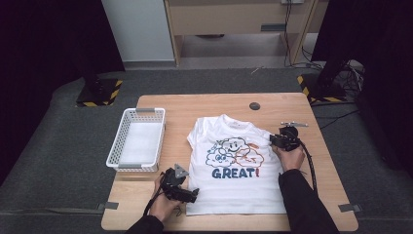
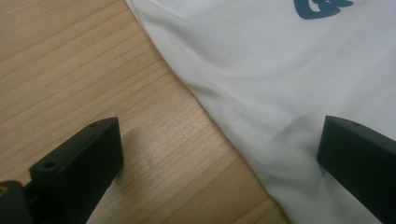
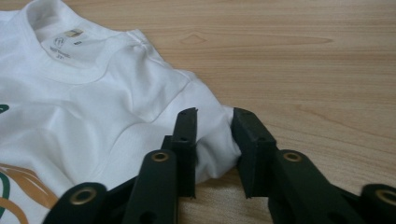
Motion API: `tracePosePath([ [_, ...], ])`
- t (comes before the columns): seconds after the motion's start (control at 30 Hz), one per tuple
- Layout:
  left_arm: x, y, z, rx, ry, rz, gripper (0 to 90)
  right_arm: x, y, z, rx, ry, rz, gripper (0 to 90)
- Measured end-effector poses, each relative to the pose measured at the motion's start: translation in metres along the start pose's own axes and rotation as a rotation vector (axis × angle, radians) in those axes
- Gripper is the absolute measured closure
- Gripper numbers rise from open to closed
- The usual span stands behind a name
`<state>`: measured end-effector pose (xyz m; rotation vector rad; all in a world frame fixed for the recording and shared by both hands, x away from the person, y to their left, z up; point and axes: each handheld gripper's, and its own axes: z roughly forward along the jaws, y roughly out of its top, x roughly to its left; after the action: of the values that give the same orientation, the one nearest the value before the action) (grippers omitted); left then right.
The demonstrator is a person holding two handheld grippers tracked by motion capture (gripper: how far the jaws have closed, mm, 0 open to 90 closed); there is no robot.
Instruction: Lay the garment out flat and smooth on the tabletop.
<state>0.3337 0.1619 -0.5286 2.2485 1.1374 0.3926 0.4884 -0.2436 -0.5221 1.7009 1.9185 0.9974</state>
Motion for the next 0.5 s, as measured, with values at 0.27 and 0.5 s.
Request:
tracePosePath([
  [0.27, 0.0, 0.0, 0.0, -0.001, 0.0, 0.001, 0.0, 0.003, 0.001, -0.003, -0.011, 0.017, -0.024, 86.0],
  [0.5, 0.0, 0.0, 0.0, -0.001, -0.001, 0.001, 0.0, 0.008, 0.016, -0.021, -0.073, 0.037, -0.039, 86.2],
])
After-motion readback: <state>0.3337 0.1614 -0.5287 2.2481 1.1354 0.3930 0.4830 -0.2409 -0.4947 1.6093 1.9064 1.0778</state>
